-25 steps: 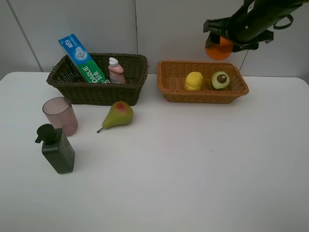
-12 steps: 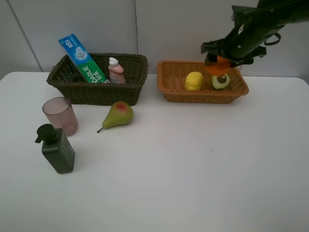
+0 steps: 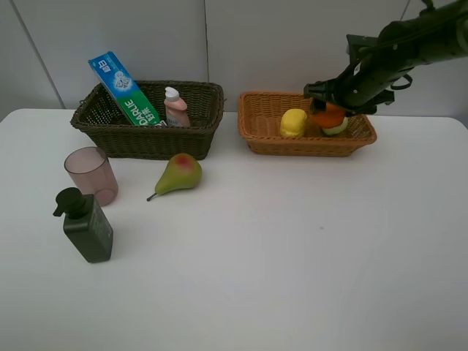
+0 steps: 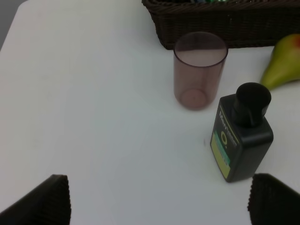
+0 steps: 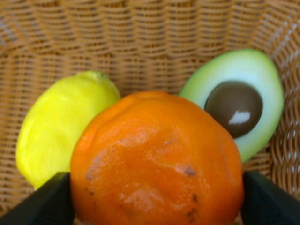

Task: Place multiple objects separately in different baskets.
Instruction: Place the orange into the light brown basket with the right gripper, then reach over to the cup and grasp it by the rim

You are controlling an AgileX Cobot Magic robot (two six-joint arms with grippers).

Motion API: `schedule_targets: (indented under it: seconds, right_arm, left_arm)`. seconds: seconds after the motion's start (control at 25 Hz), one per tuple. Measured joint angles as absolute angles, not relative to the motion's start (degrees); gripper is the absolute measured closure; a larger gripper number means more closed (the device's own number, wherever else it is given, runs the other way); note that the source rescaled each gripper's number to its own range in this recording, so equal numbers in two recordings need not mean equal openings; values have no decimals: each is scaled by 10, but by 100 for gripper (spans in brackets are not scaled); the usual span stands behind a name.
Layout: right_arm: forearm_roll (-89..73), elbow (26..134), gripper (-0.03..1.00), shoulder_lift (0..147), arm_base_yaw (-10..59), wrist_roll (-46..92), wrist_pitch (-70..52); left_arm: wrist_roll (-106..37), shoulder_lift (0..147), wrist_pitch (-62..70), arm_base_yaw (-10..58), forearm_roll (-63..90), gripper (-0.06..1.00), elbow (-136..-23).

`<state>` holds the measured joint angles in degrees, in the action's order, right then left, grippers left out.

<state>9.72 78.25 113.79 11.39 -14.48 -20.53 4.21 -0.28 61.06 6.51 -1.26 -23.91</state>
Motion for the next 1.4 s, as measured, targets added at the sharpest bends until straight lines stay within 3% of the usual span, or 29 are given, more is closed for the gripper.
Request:
schedule_targets:
  seconds: [1.04,1.12,1.16,1.24,1.4]
  right_arm:
    - [82,782,37,1138,106,-145,-180]
    - [87,782,27,1138,106,-145,-177]
    - [90,782,16,1138,106,-145,-176]
    - [92,782,4,1138,106,-145,-174]
    - [90,782,-2,1138,106,-145,-174]
  left_arm:
    - [42,-3,611,65,-13,-6,-239]
    - [42,-3,611,65,-13,-6,-239]
    - [42,-3,611,65,-13,-6,-239]
    - [42,-3,611,65,-13,-6,-239]
    - [42,-3,611,65,-13,-6,-239]
